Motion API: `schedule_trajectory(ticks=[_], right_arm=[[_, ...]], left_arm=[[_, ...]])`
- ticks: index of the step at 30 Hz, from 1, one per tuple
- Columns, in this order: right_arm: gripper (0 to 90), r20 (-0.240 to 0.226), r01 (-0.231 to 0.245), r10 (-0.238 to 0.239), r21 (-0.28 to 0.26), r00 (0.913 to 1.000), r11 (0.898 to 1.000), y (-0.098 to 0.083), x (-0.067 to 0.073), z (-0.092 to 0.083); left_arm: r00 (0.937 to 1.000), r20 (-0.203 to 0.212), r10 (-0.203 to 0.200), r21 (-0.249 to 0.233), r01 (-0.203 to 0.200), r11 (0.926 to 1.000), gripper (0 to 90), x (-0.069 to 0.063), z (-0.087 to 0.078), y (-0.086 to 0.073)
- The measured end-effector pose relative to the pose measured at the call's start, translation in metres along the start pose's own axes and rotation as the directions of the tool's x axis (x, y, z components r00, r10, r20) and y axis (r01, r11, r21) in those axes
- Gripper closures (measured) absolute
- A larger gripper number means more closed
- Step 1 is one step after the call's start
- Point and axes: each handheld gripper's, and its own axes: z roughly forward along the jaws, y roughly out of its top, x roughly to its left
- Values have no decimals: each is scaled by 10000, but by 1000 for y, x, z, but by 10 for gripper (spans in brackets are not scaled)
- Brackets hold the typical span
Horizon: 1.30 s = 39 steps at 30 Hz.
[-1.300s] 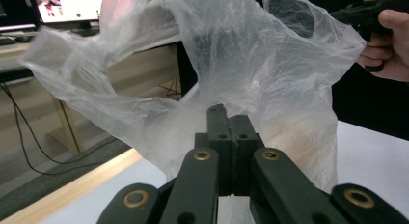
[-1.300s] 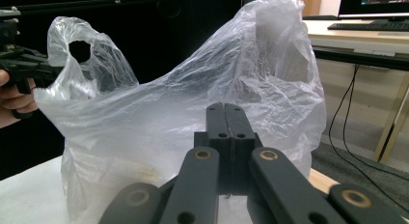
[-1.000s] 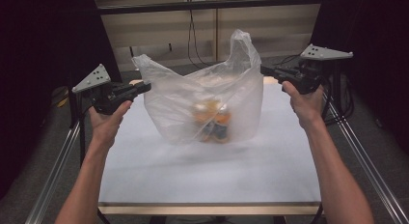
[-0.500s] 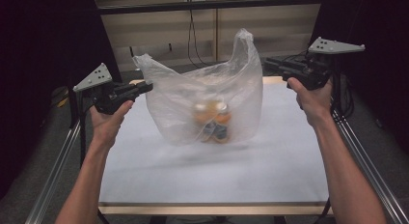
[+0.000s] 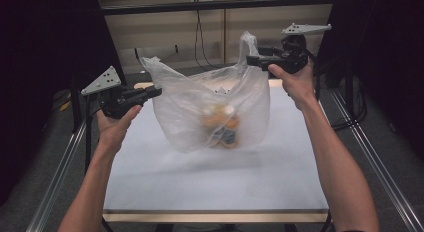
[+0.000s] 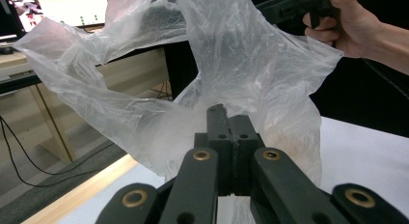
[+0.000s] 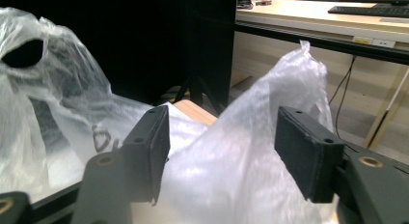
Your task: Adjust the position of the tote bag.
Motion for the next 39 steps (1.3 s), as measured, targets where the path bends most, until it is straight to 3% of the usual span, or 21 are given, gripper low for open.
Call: schedule_trajectory(ticks=[2,3,5,6,7,8,9,10,14,19,22,27,32,37,39], right_arm=[[351,248,-168,165,111,9996,9998,-3,-2,7],[386,303,-266,259,211,9992,9994,-5,-3,10],[551,61,-320,318,417,9995,9986,-11,-5,13],[551,61,-320,318,417,9995,9986,-11,-5,13],[746,-139,-266,271,384,9995,9989,-15,-4,14],[812,-273,-248,259,396,9993,9989,-16,-4,14],[812,-273,-248,259,396,9993,9989,-16,-4,14],[900,-434,-221,235,316,9988,9993,-17,-4,12],[900,-375,-186,192,178,9991,9997,-14,-3,4],[900,-270,-65,52,-482,9996,9988,-2,0,-24],[900,-147,216,-221,-378,9996,9991,-3,4,-28],[900,-347,292,-335,-1170,9988,9927,-18,17,-53],[900,-299,254,-294,-1277,9991,9915,-29,19,-68],[900,-295,364,-405,-1274,9987,9912,-42,31,-80],[900,-415,405,-463,-1310,9981,9906,-48,35,-87]], left_arm=[[10000,27,-55,-5,55,10000,900,1,-1,-2],[10000,-4,-26,50,26,10000,900,1,-1,-3],[10000,31,-22,52,22,10000,900,0,-1,-2],[10000,31,-22,52,22,10000,900,0,-1,-2],[10000,-12,-23,37,23,10000,900,0,-1,-2],[10000,-46,-9,24,9,10000,900,1,-1,-2],[10000,-46,-9,24,9,10000,900,1,-1,-2],[10000,-73,-62,34,62,10000,900,2,-1,-2],[9998,-145,-154,-83,152,9998,900,3,-1,-1],[9998,-86,-155,-208,153,9997,900,2,-3,6],[9999,-82,-96,-198,94,9998,900,0,-3,9],[9999,-133,-89,-95,87,9999,900,0,-7,7],[9996,-246,-102,-76,100,9999,900,-1,-16,3],[9999,-91,128,279,-126,9995,900,-8,-21,-6],[10000,21,28,226,-29,9997,900,-11,-22,-12]])
